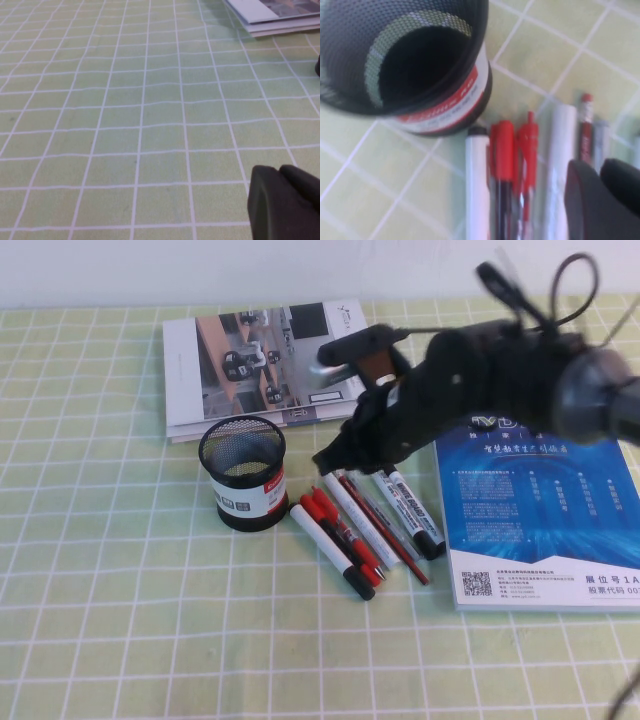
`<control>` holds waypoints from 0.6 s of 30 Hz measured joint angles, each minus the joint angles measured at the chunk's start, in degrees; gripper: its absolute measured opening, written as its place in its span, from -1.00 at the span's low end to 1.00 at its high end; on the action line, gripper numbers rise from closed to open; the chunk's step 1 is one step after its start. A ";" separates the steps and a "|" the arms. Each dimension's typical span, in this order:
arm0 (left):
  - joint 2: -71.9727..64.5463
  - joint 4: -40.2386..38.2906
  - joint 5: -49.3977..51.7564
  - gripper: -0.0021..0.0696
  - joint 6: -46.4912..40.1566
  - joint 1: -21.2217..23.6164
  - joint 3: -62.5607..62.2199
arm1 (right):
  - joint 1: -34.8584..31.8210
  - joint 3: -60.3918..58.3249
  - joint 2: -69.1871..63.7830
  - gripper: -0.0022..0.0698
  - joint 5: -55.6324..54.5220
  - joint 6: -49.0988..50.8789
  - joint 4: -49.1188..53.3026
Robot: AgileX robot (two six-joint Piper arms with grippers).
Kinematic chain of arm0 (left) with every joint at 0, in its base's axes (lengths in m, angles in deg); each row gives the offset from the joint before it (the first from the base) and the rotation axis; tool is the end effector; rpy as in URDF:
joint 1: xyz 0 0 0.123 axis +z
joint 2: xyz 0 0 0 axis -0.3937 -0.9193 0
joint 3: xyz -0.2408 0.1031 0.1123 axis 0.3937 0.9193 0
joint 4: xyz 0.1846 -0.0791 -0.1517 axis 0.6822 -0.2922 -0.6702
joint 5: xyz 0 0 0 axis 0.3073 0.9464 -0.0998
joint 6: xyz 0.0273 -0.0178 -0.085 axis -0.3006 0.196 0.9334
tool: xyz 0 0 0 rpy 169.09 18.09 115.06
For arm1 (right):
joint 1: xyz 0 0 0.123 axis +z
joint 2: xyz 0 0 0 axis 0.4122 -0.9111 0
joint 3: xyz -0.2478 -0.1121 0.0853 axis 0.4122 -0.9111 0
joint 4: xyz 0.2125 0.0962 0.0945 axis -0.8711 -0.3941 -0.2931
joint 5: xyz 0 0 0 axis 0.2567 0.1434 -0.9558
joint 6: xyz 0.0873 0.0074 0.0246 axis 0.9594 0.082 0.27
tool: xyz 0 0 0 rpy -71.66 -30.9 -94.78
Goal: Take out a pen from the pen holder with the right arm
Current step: 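Take a marker out of the pen holder and lay it on the table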
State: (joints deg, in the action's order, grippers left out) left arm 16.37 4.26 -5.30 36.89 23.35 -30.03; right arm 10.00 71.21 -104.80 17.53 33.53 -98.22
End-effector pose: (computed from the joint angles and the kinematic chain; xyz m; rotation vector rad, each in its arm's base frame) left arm 0.0520 -0.0020 0.1699 0.1134 1.8771 0.0541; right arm 0.3695 0.2634 0.2420 -0.7400 2.4105 0.3876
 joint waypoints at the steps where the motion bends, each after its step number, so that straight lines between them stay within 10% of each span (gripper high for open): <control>1: 0.00 0.00 0.00 -0.96 0.00 0.00 0.00 | 0.00 -1.87 2.41 -0.89 0.05 0.00 0.56; 18: 0.00 0.00 0.00 -0.96 0.00 0.00 0.00 | 0.00 -33.11 44.05 -0.97 3.88 2.33 2.03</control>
State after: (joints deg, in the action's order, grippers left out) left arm 16.37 4.26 -5.30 36.89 23.35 -30.03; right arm 10.00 38.10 -60.75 21.41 35.87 -96.19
